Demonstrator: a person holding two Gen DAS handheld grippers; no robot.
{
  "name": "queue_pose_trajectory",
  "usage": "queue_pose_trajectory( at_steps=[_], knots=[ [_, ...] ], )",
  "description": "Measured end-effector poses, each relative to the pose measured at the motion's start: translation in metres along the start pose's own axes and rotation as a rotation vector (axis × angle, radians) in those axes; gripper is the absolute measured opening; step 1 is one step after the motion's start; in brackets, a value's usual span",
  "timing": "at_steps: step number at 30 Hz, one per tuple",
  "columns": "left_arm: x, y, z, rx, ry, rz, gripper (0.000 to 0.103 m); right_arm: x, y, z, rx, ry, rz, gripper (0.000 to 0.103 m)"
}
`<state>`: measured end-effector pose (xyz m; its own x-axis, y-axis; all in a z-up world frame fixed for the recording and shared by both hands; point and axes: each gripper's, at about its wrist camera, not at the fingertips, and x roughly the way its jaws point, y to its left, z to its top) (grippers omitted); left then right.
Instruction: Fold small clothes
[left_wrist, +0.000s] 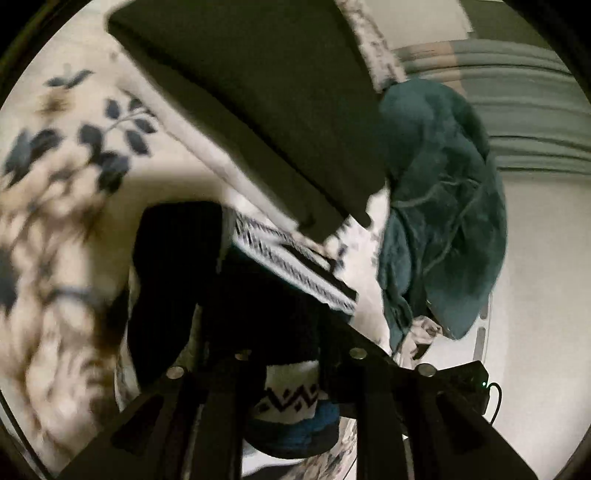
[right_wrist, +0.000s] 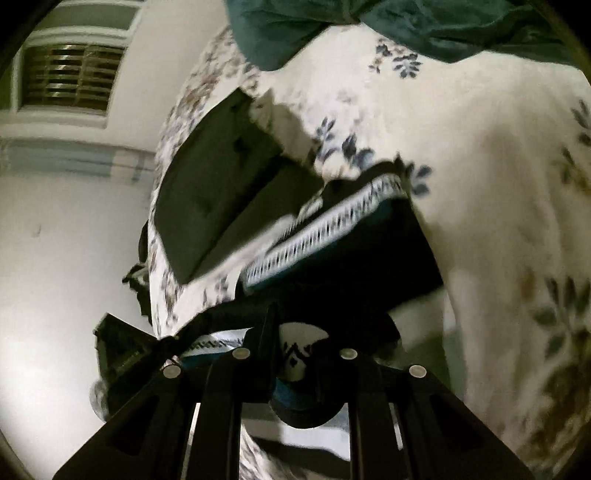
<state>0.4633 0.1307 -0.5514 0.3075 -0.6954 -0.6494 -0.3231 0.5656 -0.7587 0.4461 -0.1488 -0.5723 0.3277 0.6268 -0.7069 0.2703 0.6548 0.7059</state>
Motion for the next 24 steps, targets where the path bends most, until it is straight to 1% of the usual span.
queue_pose_trajectory(
  at_steps=[1, 2, 3, 4, 5, 7, 8, 9, 10, 12, 14, 15, 16, 17, 18, 20, 21, 22, 23, 24],
  knots=[
    [0.005, 0.003, 0.008, -0.019, 0.014, -0.017, 0.023, 0.007, -0.003, 0.013, 0.032, 0.003, 0.002, 0.023],
    [0.008, 0.006, 0.013, -0.035, 0.024, -0.033, 0.029, 0.013, -0.006, 0.025, 0.070, 0.001, 0.010, 0.035],
    [0.012, 0.011, 0.022, -0.058, 0.034, -0.062, 0.039, 0.014, -0.010, 0.031, 0.093, -0.001, 0.021, 0.045],
    [0.011, 0.012, 0.023, -0.068, 0.033, -0.090, 0.066, 0.017, -0.011, 0.039, 0.104, -0.015, 0.031, 0.064],
    [0.009, 0.016, 0.027, -0.085, 0.010, -0.131, 0.073, 0.012, -0.009, 0.044, 0.092, -0.045, 0.029, 0.068],
    [0.004, 0.021, 0.032, -0.103, -0.008, -0.181, 0.073, 0.005, -0.005, 0.051, 0.052, -0.083, 0.015, 0.068],
    [0.002, 0.023, 0.034, -0.105, -0.010, -0.174, 0.073, 0.003, -0.004, 0.052, 0.029, -0.083, -0.007, 0.068],
    [-0.002, 0.023, 0.036, -0.092, -0.015, -0.143, 0.073, 0.002, -0.004, 0.053, 0.003, -0.077, -0.046, 0.068],
    [-0.007, 0.022, 0.034, -0.056, -0.021, -0.113, 0.073, 0.000, -0.004, 0.051, -0.016, -0.071, -0.074, 0.068],
    [-0.023, 0.016, 0.022, 0.066, -0.028, -0.025, 0.073, 0.002, -0.009, 0.048, -0.063, -0.038, -0.147, 0.068],
    [-0.035, 0.016, 0.005, 0.149, -0.037, 0.060, 0.073, 0.003, -0.019, 0.040, -0.096, 0.012, -0.190, 0.070],
    [-0.046, 0.019, -0.014, 0.187, -0.040, 0.102, 0.073, 0.003, -0.025, 0.034, -0.108, 0.047, -0.203, 0.073],
    [-0.052, 0.024, -0.026, 0.198, -0.044, 0.125, 0.073, 0.003, -0.030, 0.029, -0.116, 0.072, -0.214, 0.084],
    [-0.060, 0.030, -0.042, 0.202, -0.045, 0.147, 0.073, -0.001, -0.037, 0.020, -0.123, 0.095, -0.228, 0.095],
    [-0.069, 0.040, -0.066, 0.192, -0.040, 0.158, 0.073, -0.005, -0.044, 0.013, -0.125, 0.113, -0.241, 0.097],
    [-0.080, 0.059, -0.104, 0.141, -0.035, 0.173, 0.074, -0.012, -0.055, -0.002, -0.130, 0.153, -0.256, 0.098],
    [-0.080, 0.069, -0.125, 0.104, -0.027, 0.153, 0.076, -0.013, -0.060, -0.006, -0.136, 0.172, -0.261, 0.098],
    [-0.078, 0.077, -0.138, 0.080, -0.017, 0.125, 0.081, -0.012, -0.064, -0.008, -0.145, 0.188, -0.260, 0.101],
    [-0.073, 0.088, -0.159, 0.038, 0.007, 0.072, 0.081, -0.010, -0.066, -0.008, -0.156, 0.202, -0.258, 0.103],
    [-0.067, 0.095, -0.168, 0.008, 0.022, 0.044, 0.081, -0.005, -0.068, -0.005, -0.171, 0.217, -0.256, 0.103]
  ],
)
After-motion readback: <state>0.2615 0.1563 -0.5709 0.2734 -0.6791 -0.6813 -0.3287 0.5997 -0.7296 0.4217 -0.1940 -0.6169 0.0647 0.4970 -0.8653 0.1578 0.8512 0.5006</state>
